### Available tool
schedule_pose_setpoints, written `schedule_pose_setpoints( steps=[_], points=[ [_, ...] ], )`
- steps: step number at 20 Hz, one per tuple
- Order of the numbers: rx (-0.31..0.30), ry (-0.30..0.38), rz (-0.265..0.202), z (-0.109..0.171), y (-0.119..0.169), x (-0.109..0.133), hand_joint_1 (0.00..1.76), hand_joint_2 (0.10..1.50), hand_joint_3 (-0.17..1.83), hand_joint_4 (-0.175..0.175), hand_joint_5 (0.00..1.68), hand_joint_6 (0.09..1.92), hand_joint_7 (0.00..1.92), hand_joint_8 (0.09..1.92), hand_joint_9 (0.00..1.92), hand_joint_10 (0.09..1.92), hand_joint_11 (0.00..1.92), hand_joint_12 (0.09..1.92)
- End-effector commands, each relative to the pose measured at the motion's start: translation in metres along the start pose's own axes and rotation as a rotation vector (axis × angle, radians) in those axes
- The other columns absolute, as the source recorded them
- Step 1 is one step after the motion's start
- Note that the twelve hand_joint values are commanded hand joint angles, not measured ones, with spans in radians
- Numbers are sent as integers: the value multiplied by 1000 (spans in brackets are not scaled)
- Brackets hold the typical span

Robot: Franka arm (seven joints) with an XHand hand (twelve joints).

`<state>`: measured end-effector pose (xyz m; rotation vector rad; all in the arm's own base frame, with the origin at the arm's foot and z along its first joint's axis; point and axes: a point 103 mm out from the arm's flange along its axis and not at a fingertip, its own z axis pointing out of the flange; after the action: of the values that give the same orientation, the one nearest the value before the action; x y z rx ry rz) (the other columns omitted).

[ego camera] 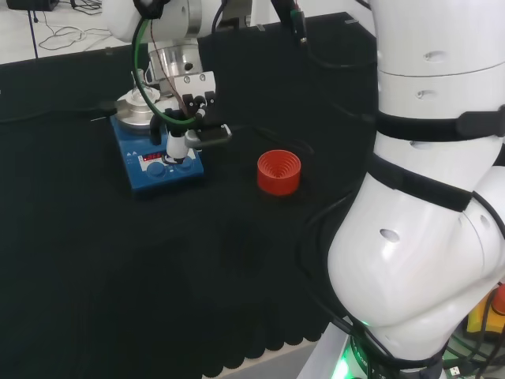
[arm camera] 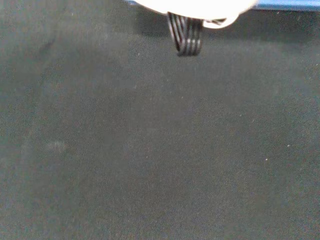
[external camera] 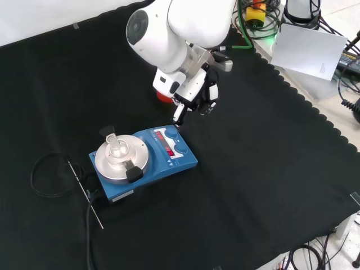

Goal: Turn on the heater.

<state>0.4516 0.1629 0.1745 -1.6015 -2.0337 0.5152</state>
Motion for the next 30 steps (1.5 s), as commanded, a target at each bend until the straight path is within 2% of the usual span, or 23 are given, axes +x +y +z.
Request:
schedule_pose_setpoints(
  steps=[1,5,17,30],
  points=[
    [42,-10,-4,7,4,3,1416,690,999,-103,229,823,1581,1629,1625,1493,1215,1316],
    [56,-7,-4,12,8,3,1417,685,1011,-94,202,800,1585,1632,1628,1495,1216,1318],
    [74,-10,12,21,19,-6,1424,674,1036,-76,172,548,1588,1648,1631,1508,1215,1325],
    [95,-7,6,25,24,-5,1423,676,1039,-74,200,479,1587,1649,1628,1509,1217,1324]
  ],
)
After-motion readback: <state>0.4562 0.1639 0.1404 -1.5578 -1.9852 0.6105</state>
